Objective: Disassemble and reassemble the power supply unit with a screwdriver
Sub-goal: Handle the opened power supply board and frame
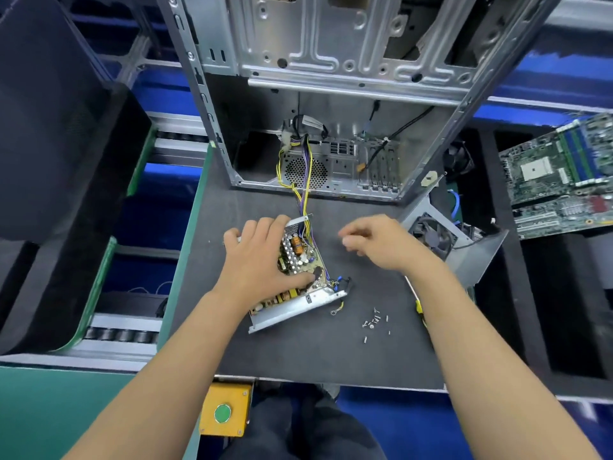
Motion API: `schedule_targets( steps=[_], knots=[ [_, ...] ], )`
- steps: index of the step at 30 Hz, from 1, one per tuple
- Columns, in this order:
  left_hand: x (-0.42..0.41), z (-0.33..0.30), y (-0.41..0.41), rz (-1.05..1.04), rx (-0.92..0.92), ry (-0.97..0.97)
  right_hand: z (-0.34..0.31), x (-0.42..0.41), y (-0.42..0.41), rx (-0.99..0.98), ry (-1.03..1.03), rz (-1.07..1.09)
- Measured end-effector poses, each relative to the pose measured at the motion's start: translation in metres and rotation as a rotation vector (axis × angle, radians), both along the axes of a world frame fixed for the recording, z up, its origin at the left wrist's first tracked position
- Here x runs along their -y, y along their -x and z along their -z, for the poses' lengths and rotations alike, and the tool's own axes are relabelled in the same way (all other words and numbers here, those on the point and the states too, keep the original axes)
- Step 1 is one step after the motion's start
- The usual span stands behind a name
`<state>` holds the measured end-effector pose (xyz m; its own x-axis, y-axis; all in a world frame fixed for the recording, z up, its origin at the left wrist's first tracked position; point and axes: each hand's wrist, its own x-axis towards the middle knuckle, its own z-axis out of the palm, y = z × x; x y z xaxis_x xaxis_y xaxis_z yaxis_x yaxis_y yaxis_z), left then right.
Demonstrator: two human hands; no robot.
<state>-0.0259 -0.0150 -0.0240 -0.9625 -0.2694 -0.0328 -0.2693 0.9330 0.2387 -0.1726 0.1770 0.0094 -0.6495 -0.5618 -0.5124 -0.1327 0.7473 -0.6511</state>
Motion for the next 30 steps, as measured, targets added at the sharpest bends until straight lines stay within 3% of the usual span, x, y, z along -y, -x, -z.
schedule_targets(
  steps=[3, 9, 13, 16, 20, 26, 30],
  knots=[
    [0.001, -0.005, -0.001, 0.013, 0.025, -0.069, 0.018, -0.026, -0.019, 0.098, -0.158, -0.232],
    [-0.02, -0.025, -0.03, 0.044, -0.349, -0.209, 0.033, -0.038, -0.025, 0.181, 0.004, -0.131],
    [-0.041, -0.022, -0.05, 0.216, -0.195, -0.427, 0.034, -0.039, -0.031, 0.349, 0.224, 0.1],
    [-0.047, -0.02, -0.055, 0.111, -0.094, -0.599, 0.031, -0.033, -0.032, 0.435, 0.303, 0.207],
    [-0.043, -0.023, -0.047, -0.082, -0.041, -0.669, 0.022, -0.01, -0.027, 0.491, 0.242, 0.316],
    [-0.041, -0.025, -0.038, -0.101, 0.068, -0.679, 0.004, 0.008, -0.013, 0.662, 0.168, 0.435],
    [-0.055, -0.023, -0.034, -0.036, 0.105, -0.605, 0.0, 0.007, -0.011, 0.597, -0.057, 0.24]
  ],
)
